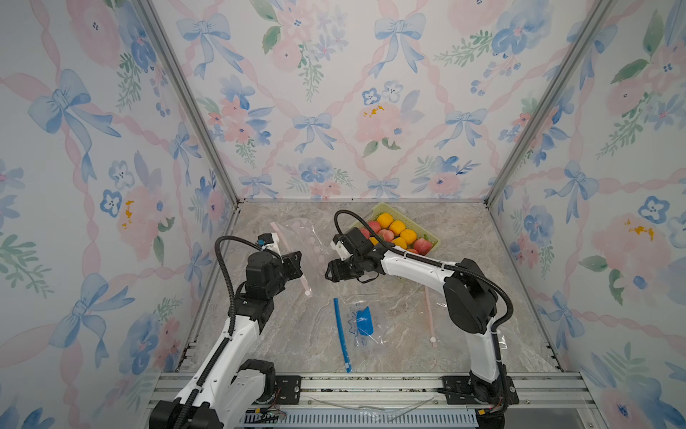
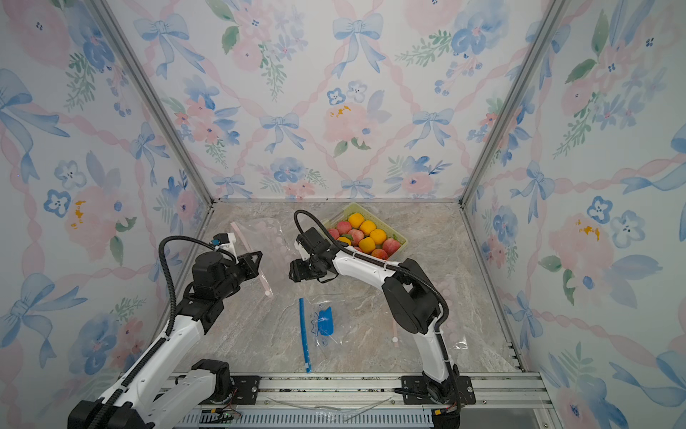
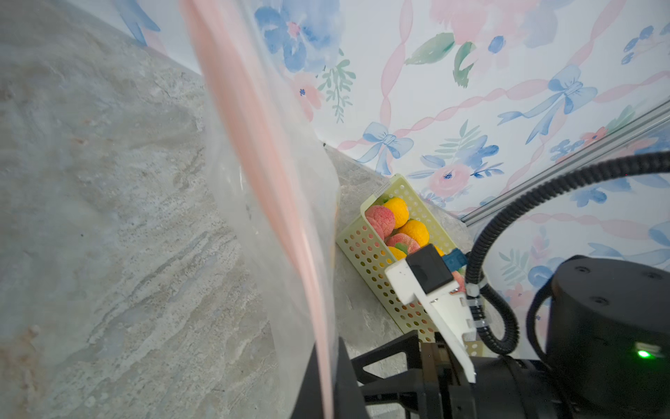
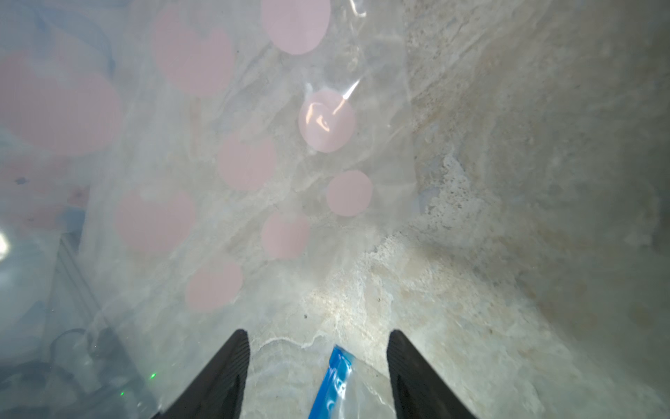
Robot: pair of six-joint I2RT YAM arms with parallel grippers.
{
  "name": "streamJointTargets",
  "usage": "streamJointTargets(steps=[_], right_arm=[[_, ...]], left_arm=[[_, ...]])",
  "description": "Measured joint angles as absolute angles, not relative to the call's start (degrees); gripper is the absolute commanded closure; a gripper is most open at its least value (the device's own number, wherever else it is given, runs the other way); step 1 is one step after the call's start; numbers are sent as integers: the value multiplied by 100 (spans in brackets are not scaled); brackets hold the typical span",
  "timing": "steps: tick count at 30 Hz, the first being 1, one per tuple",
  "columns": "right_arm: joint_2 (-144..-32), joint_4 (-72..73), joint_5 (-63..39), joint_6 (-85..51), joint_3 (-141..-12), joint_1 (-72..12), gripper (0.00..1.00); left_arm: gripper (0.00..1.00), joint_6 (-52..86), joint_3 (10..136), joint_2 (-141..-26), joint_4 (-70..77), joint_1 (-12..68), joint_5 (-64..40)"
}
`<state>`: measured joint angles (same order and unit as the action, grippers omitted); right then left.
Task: Place the peach in a zip-top bag and seal the zipper
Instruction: Open the zipper of the food storage bag at the center of the board.
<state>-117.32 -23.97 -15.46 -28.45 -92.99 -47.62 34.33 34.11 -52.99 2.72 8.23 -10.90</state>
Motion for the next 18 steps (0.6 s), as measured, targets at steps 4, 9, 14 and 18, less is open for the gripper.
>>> streamJointTargets(steps=[4,9,14,18], right_arm=[[-11310,-2462,-1520,-2853,-9238,-4676,36],[-10737,-2626,-1463,-2808,-9133,-4456,35],[-10071,-2926,-1461,-2598,-9089,-4180,32],[-9518,-3267,-1455,-2368,-9083,-4001,31]], left_arm=[[100,2661,3723,-5380,-58,919,-1046],[100,1431,4139,-5537,-364,1334,-952],[100,-209,4641,-5870,-473,1997,-740],[100,-1546,4849,-6158,-666,2408,-585]])
